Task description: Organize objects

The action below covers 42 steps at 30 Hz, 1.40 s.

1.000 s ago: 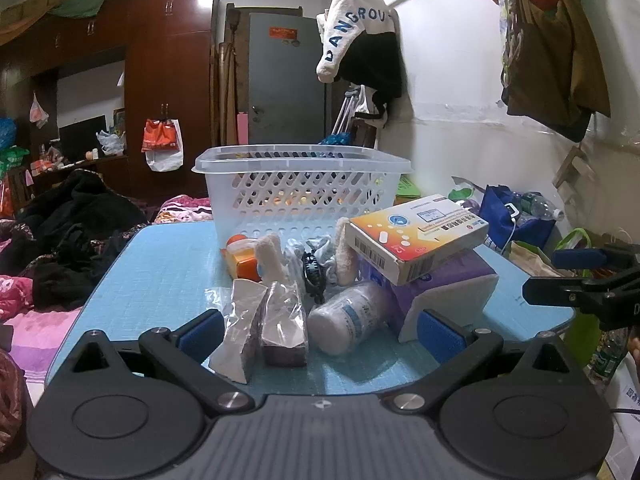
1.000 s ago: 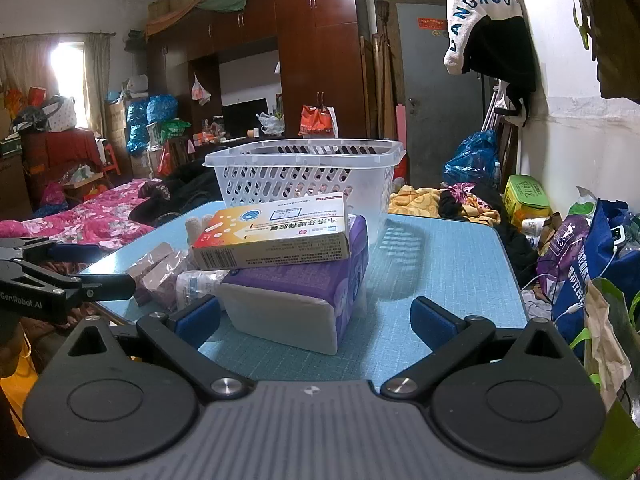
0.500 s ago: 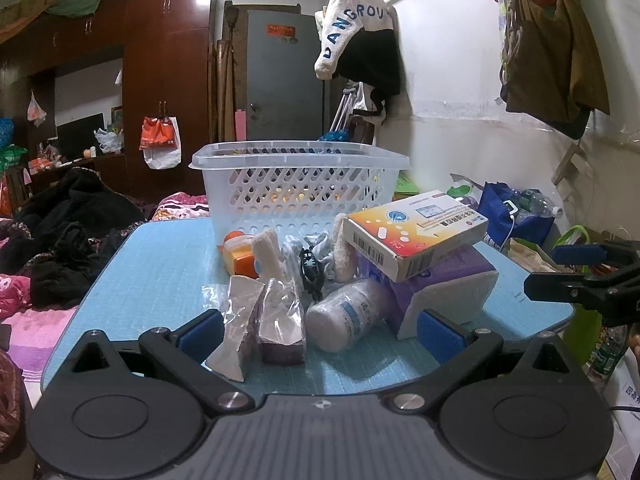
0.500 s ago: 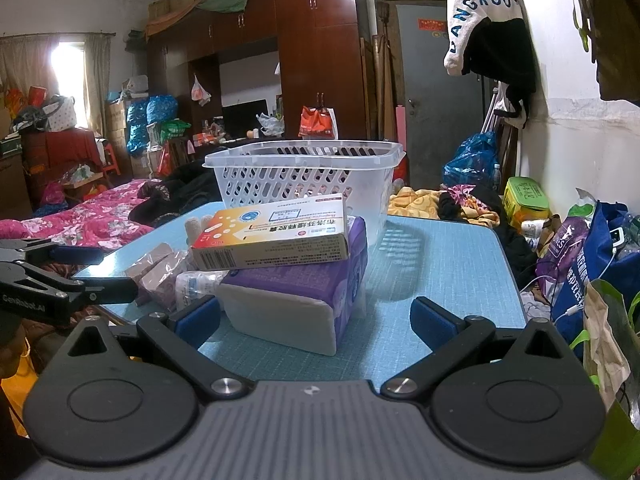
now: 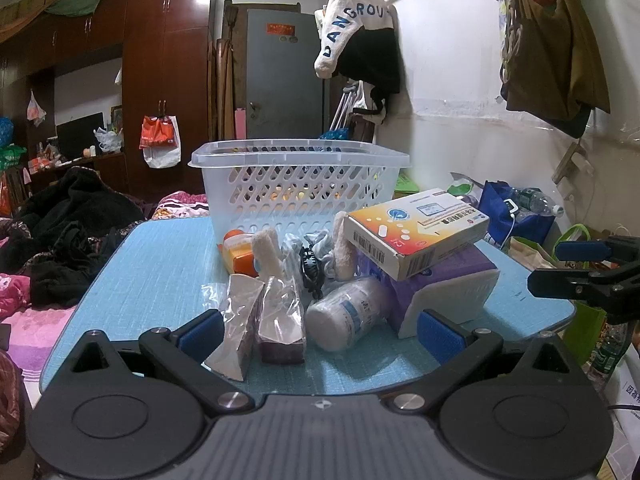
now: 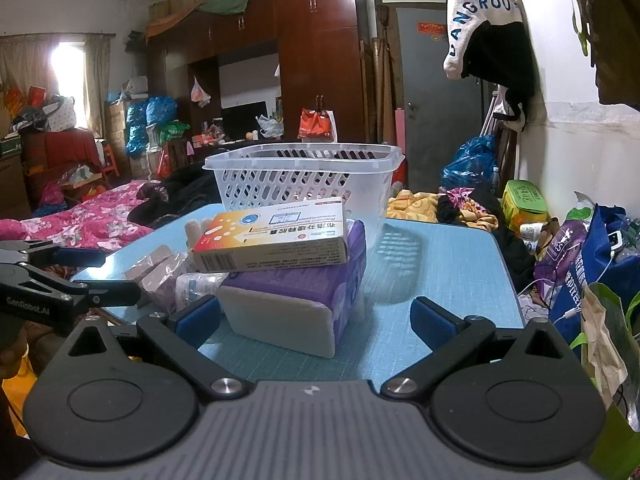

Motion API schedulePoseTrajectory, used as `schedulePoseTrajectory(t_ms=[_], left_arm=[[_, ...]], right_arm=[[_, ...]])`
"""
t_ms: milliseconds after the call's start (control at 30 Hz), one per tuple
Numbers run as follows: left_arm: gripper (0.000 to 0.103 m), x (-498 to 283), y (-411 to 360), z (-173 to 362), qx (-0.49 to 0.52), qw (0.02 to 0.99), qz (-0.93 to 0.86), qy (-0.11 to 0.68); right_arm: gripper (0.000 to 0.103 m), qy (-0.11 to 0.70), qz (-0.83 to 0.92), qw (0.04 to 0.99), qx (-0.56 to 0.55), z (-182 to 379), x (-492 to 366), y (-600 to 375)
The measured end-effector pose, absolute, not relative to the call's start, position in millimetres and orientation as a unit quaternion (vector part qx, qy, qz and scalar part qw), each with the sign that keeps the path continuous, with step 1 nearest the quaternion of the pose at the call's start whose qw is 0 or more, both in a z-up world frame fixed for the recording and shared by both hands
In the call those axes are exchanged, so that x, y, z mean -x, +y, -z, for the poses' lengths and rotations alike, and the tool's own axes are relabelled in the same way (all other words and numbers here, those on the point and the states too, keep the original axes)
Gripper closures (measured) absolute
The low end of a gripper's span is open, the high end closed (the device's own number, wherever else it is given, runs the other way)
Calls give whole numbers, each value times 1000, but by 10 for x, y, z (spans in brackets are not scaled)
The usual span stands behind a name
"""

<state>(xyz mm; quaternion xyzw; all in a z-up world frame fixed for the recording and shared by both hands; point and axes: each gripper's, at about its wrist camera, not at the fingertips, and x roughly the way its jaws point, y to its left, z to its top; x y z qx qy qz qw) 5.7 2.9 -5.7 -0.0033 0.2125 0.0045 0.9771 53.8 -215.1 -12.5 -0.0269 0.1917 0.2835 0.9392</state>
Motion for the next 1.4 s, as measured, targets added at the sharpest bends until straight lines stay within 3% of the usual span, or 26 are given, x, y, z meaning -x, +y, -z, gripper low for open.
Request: schedulePoseTrajectory(t_ms=[1233,1400], left_arm=[[0,-71,27,73,3,976,-2,218],[0,-22,36,43,3,982,-2,190]], right_arm=[[0,192,-283,939,27,132,-537,-2141],[0,137,-281,950,22,149,-465,-2169]])
